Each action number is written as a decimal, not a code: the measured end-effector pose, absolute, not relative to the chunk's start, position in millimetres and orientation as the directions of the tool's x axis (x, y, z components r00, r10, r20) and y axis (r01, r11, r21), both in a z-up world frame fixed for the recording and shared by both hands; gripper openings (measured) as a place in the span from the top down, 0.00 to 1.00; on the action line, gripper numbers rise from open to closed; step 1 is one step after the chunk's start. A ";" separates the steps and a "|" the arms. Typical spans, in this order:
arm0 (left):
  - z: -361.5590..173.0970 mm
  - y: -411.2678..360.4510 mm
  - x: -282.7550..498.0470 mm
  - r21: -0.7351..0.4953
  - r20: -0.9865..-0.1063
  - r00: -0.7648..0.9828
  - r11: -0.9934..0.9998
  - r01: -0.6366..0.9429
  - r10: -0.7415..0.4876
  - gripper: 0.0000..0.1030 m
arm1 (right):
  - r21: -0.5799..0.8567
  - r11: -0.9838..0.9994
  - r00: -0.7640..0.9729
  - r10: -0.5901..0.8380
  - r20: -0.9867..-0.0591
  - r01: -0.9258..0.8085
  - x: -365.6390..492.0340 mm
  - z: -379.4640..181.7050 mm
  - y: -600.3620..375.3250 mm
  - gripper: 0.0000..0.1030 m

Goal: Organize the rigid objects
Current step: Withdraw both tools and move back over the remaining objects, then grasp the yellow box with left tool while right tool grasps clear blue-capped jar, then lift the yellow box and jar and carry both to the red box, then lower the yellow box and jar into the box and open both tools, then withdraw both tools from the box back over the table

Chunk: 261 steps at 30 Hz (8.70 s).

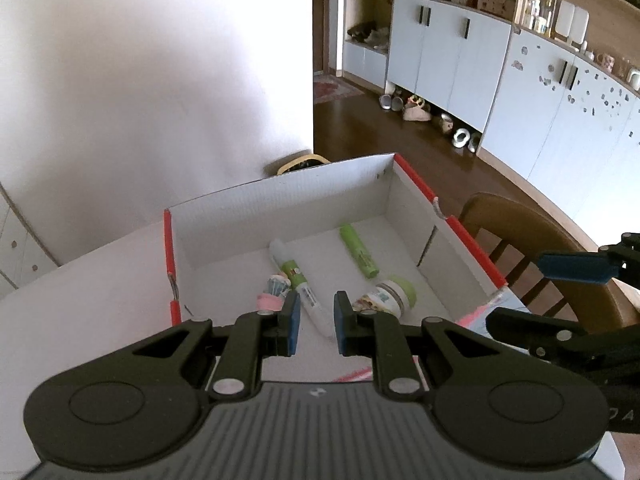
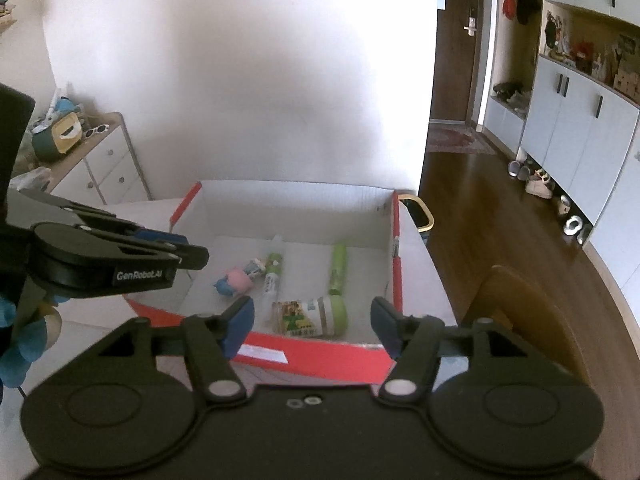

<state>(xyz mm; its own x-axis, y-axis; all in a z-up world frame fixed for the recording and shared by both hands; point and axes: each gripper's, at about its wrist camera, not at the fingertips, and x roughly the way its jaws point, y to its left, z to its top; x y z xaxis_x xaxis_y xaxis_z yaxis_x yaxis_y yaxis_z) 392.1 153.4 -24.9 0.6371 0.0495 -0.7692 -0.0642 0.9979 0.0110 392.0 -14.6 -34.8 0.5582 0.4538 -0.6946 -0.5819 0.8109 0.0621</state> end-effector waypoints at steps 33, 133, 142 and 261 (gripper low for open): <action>-9.0 84.4 240.4 -0.024 -0.672 0.737 0.992 -0.121 0.073 0.19 | 0.118 0.711 0.503 0.596 -0.626 -0.694 270.7 -21.4 -91.9 0.01; -114.8 145.9 218.5 -0.123 -0.736 0.641 0.974 0.190 -0.218 0.71 | 0.058 0.839 0.509 0.382 -0.771 -0.541 206.0 -85.1 -16.7 0.61; -70.9 155.0 231.3 -0.105 -0.698 0.691 0.981 0.165 -0.190 0.71 | 0.057 0.863 0.566 0.378 -0.733 -0.502 240.2 -48.2 -21.3 0.61; -44.3 164.4 437.3 0.076 -0.800 0.591 0.995 -0.065 0.100 0.39 | -0.069 0.725 0.522 0.423 -0.741 -0.685 429.7 -71.0 31.2 0.31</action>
<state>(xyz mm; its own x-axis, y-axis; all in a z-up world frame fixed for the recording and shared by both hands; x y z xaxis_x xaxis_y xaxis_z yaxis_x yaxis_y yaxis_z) 437.3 164.4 -44.3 0.5914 0.0997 -0.8002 -0.0649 0.9950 0.0760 429.7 31.2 -71.0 0.5216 0.4231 -0.7409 -0.6855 0.7248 -0.0687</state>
